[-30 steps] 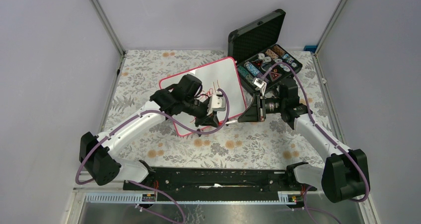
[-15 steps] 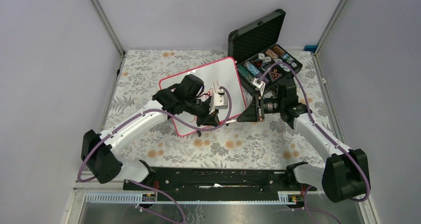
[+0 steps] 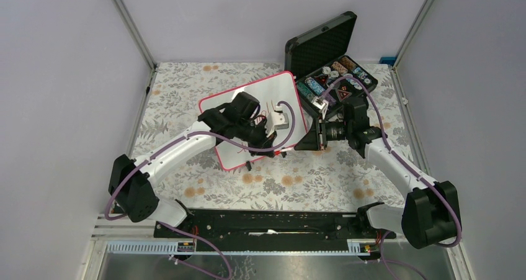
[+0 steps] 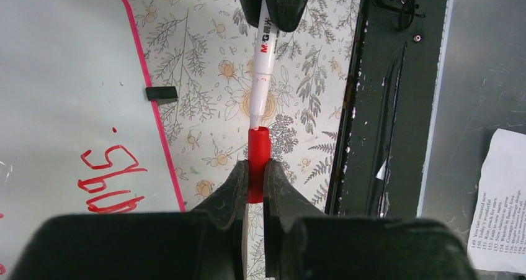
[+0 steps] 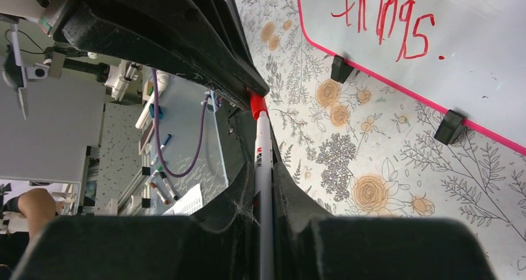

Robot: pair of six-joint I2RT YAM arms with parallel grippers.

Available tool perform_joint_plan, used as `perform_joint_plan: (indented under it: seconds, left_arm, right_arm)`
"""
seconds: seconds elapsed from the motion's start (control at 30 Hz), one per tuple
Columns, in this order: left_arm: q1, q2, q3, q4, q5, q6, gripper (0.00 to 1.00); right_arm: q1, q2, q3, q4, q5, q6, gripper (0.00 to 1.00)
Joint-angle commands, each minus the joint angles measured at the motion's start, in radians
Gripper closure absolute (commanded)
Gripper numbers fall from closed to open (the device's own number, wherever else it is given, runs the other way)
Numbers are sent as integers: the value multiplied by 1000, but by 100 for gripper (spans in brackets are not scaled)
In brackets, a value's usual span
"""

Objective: Write a sentence on the whiteboard
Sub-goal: Insert the whiteboard marker without the cap into the pen cap.

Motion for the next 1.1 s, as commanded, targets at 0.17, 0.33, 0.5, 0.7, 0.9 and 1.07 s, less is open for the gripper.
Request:
perform_joint_plan:
  seconds: [0.17,0.33,0.5,0.7,0.9,1.07]
  left_arm:
    - [24,-26,40,196,39,-85,100]
    - [48,-44,22,225,63,-109,100]
    - [42,-49,29,213,89,-69,100]
    - [18,-23,65,206,74,-46,100]
    - [-12,6,118,183,38,-4,100]
    - [-32,27,147,186,17,21,100]
  right_arm:
    - [42,12,46,-23,1,-35,100]
    - [42,21,51,-8,-8,-13,100]
    - [52,28,57,2,-11,-1,100]
    - [99,52,62,6,0,2,100]
    - [142,94,83,-28,0,-11,100]
    - [181,113,83,-31,-6,-10,100]
